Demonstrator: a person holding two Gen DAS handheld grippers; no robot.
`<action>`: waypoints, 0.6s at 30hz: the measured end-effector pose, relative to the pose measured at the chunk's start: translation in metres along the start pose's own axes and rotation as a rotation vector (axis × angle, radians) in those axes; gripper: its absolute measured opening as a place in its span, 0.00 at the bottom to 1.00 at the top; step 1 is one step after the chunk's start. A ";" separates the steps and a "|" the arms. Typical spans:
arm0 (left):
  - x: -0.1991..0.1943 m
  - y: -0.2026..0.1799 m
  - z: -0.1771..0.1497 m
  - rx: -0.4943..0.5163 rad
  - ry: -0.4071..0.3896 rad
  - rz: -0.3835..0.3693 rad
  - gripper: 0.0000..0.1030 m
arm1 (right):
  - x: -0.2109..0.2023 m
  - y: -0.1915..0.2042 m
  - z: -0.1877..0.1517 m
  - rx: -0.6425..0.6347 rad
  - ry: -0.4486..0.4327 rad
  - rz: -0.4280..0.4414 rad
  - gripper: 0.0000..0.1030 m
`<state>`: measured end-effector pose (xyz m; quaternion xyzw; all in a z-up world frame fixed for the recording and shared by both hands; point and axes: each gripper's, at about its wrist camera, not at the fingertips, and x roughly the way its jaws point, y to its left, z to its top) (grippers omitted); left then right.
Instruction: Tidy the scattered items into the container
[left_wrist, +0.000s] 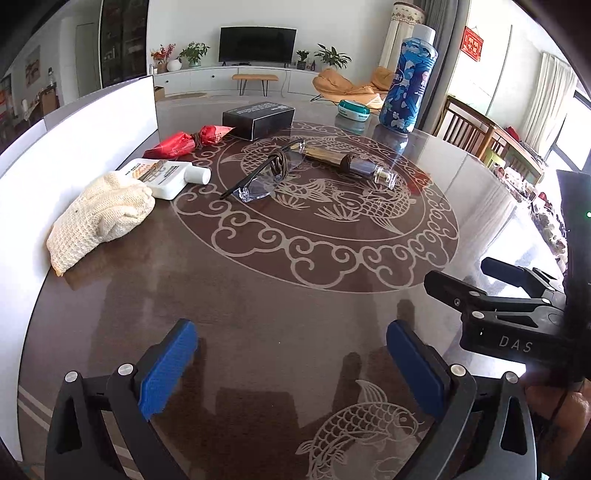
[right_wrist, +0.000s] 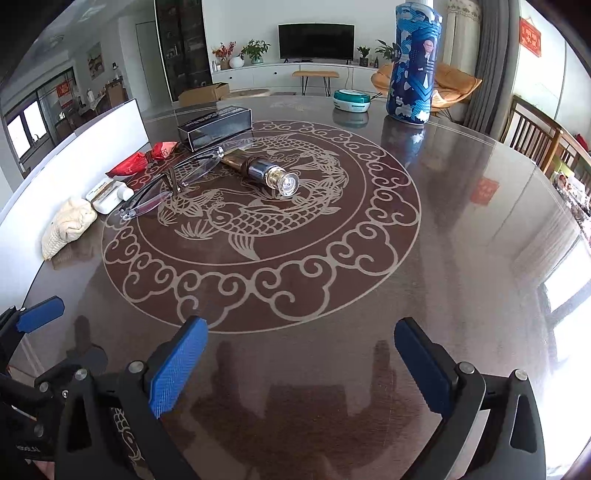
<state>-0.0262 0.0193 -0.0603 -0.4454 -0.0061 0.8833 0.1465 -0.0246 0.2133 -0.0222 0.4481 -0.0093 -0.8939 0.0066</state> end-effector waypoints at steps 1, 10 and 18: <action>0.001 0.001 0.000 -0.007 0.005 -0.005 1.00 | 0.001 0.000 -0.002 0.004 0.004 0.005 0.98; 0.004 0.001 -0.002 -0.006 -0.017 0.012 1.00 | 0.003 0.005 -0.007 0.008 0.003 -0.001 0.98; 0.008 -0.005 -0.002 0.025 -0.007 0.052 1.00 | 0.004 0.001 -0.007 0.028 0.004 -0.004 0.99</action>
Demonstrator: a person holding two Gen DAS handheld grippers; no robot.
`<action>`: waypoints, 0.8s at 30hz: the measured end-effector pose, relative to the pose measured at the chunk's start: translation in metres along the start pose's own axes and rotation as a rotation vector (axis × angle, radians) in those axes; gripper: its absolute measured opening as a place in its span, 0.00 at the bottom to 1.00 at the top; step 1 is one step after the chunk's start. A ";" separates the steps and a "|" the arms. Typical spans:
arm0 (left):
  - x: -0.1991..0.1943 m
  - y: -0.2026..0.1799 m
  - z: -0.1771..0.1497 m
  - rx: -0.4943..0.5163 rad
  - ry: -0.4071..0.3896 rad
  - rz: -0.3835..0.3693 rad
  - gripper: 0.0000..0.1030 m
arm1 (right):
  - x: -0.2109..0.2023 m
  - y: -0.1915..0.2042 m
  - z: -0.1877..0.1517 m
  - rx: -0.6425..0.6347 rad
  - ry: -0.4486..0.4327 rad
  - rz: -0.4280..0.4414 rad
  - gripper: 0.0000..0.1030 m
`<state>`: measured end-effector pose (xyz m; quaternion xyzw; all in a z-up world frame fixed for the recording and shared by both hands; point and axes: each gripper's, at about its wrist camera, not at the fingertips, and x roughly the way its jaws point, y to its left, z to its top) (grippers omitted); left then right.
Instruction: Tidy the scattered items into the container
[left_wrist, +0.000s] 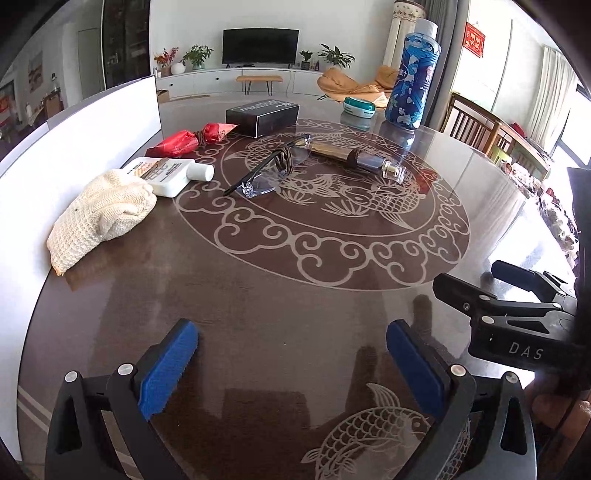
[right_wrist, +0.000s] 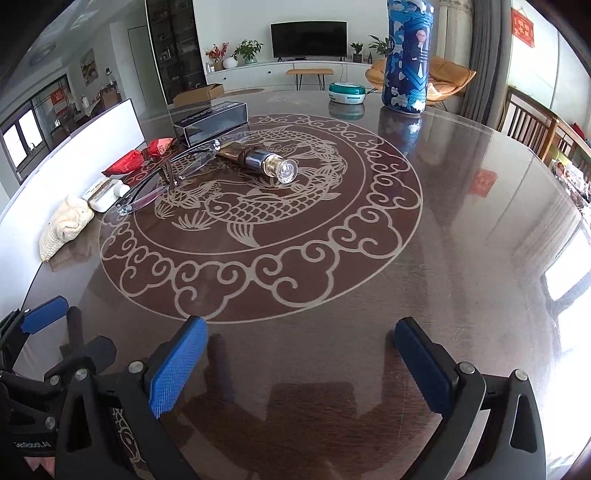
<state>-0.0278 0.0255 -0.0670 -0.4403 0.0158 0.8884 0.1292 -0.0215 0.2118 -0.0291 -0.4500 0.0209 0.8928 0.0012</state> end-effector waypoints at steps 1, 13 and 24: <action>0.001 -0.001 0.000 0.007 0.004 0.009 1.00 | 0.000 0.000 0.000 -0.001 0.001 0.000 0.99; 0.003 -0.006 -0.003 0.041 0.020 0.045 1.00 | 0.004 0.006 0.000 -0.029 0.018 -0.032 1.00; -0.011 0.017 0.030 0.136 -0.036 0.140 1.00 | 0.004 0.006 0.000 -0.029 0.018 -0.031 1.00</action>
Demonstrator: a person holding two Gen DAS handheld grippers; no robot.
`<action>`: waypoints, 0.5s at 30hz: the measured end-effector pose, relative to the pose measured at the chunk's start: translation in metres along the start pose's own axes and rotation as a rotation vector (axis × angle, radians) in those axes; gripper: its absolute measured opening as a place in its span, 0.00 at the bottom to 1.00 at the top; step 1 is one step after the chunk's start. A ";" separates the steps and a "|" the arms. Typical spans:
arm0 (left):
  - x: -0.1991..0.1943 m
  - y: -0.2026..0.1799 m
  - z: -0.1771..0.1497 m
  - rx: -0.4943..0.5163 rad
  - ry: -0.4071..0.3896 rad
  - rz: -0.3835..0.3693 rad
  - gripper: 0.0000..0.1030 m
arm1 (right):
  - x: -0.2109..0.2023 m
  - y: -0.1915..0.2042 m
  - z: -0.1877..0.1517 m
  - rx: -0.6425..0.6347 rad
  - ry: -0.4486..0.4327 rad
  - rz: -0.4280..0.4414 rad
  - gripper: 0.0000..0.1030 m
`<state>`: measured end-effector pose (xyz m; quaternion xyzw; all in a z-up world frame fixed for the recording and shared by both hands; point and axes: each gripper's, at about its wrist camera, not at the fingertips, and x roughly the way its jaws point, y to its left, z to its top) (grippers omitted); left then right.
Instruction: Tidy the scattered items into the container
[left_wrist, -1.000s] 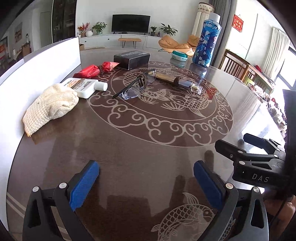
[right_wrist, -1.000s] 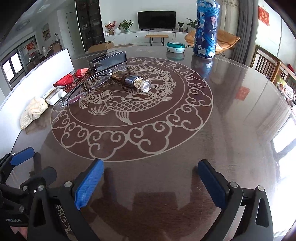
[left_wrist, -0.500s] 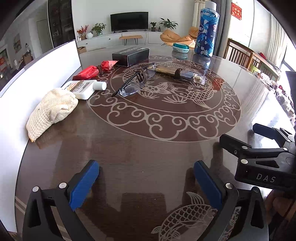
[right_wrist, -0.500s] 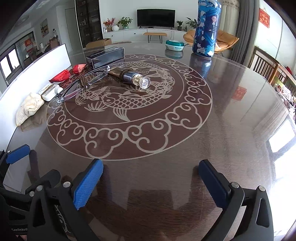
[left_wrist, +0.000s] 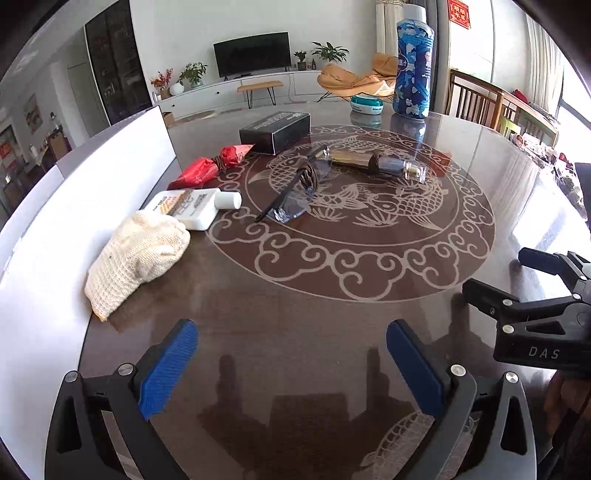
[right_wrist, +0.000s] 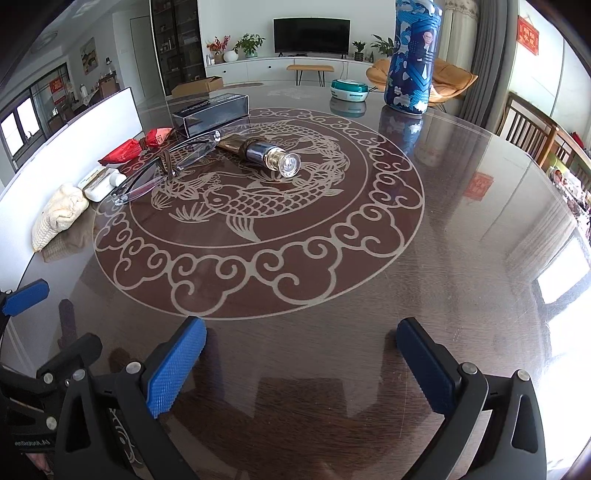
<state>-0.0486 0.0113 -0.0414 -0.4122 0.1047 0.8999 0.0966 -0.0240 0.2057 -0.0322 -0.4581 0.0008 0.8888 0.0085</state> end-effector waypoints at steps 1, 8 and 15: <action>0.000 0.009 0.013 0.008 -0.018 0.014 1.00 | 0.000 0.000 0.000 0.000 0.000 0.000 1.00; 0.052 0.075 0.065 -0.074 0.012 0.031 1.00 | 0.000 0.000 0.000 0.000 0.000 0.000 1.00; 0.061 0.060 0.039 -0.114 0.037 -0.098 1.00 | 0.000 0.000 0.000 -0.001 0.000 0.000 1.00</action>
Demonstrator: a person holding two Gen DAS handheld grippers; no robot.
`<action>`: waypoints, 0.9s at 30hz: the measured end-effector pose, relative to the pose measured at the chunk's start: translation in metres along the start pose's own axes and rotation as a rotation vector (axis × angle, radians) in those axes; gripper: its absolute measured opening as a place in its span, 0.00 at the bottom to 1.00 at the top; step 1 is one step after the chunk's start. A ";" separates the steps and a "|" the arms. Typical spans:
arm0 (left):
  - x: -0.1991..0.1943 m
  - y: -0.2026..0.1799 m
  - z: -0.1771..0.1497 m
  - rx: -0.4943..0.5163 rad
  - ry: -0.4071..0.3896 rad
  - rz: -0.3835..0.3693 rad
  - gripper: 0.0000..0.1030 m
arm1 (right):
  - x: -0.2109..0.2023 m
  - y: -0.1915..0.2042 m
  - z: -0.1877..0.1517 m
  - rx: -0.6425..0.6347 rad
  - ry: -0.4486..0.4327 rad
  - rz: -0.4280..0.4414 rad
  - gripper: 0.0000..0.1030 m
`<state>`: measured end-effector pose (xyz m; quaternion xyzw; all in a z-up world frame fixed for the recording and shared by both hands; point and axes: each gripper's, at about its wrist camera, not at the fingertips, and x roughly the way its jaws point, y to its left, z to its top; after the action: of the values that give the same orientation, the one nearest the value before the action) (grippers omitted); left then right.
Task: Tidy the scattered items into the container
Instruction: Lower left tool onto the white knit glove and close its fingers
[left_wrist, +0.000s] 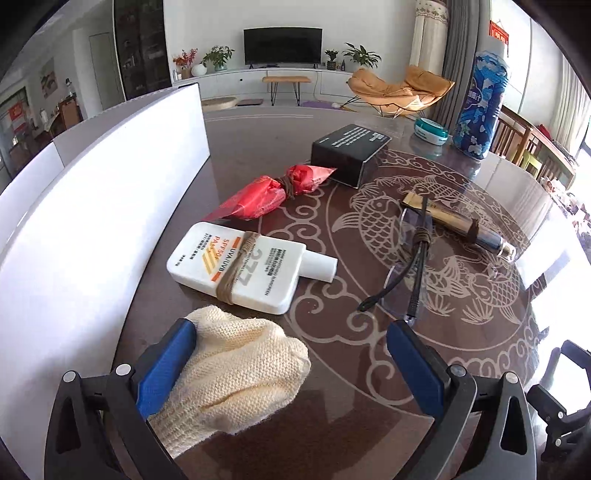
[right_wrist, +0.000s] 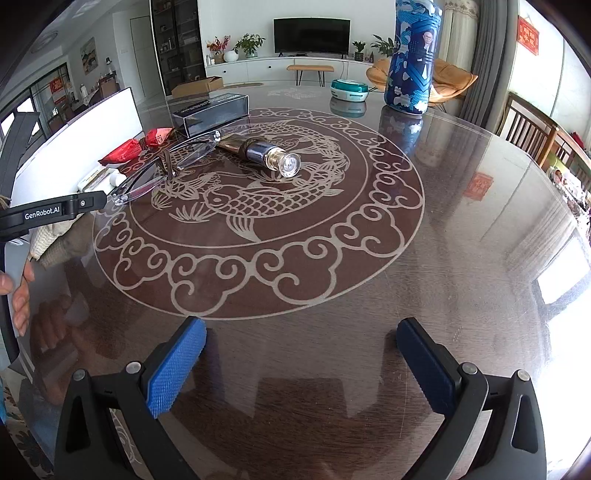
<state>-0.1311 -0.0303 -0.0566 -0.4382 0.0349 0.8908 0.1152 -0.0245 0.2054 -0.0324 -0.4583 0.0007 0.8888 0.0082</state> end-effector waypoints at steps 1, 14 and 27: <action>-0.005 -0.011 -0.005 0.031 0.000 -0.039 1.00 | 0.000 0.000 0.000 0.000 0.000 0.000 1.00; -0.034 -0.007 -0.024 0.073 -0.043 -0.143 1.00 | 0.000 0.000 0.000 -0.001 0.000 0.000 1.00; -0.027 0.013 -0.018 0.083 0.003 -0.107 1.00 | 0.000 0.000 0.000 -0.001 0.001 0.001 1.00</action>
<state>-0.1038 -0.0506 -0.0469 -0.4358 0.0482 0.8804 0.1807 -0.0245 0.2051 -0.0327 -0.4587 0.0005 0.8886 0.0074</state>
